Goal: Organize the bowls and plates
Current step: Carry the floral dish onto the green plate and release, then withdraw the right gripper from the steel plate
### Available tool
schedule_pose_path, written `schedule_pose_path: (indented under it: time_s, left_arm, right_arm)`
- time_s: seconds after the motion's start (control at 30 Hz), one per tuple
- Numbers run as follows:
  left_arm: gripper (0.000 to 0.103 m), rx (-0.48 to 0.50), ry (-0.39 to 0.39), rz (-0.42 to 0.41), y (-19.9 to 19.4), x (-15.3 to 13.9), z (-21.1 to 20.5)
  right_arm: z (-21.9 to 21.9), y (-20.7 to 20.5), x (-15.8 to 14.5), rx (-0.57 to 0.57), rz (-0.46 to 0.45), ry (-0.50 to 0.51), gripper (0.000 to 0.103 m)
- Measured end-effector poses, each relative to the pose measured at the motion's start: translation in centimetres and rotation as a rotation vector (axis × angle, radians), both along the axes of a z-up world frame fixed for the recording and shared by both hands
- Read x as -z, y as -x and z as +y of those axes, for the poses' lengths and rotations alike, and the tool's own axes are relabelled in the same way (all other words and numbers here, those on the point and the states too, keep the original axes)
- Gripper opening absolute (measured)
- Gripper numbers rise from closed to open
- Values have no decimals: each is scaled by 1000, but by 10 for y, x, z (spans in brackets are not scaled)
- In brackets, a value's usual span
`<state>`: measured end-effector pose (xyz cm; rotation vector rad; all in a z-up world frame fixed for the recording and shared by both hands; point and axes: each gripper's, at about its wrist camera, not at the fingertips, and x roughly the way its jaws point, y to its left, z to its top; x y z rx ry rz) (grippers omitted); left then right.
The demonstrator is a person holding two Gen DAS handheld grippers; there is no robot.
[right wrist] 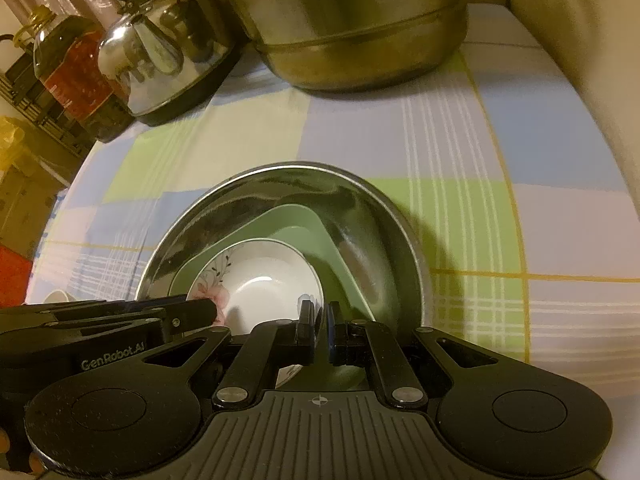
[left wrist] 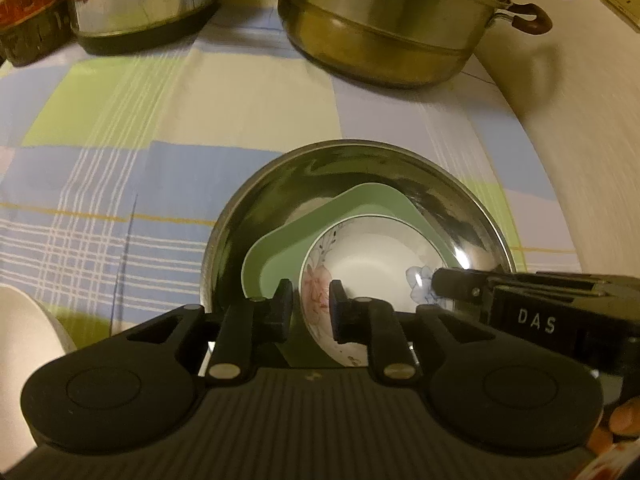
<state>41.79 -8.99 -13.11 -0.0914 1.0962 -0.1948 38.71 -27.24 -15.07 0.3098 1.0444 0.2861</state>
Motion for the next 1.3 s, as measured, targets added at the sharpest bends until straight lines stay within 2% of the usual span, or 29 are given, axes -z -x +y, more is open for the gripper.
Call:
schedule_pose_path:
  time_s: [0.2, 0.27, 0.33, 0.4, 0.67, 0.9, 1.1, 1.3]
  left_arm:
    - [17, 9, -1, -29, 12, -14, 2]
    - [17, 11, -8, -47, 19, -21, 2]
    - [17, 14, -15, -66, 27, -30, 5]
    - [17, 12, -14, -88, 35, -39, 9]
    - [18, 7, -19, -152, 77, -75, 35]
    - [18, 13, -11, -167, 128, -96, 75]
    - [18, 12, -7, -182, 175, -113, 117]
    - [19, 5, -14, -187, 223, -123, 159]
  right_arm:
    - [-5, 6, -11, 21, -36, -11, 8]
    - [-7, 10, -16, 24, -47, -13, 13]
    - [-9, 15, -21, 34, -61, -19, 33]
    - [-11, 20, -28, 46, -80, -29, 43]
    - [-11, 59, -62, 101, -170, -39, 44]
    - [3, 110, -91, 125, -229, -65, 44]
    - [26, 162, -108, 145, -241, -76, 50]
    - [53, 208, -112, 175, -217, -97, 56]
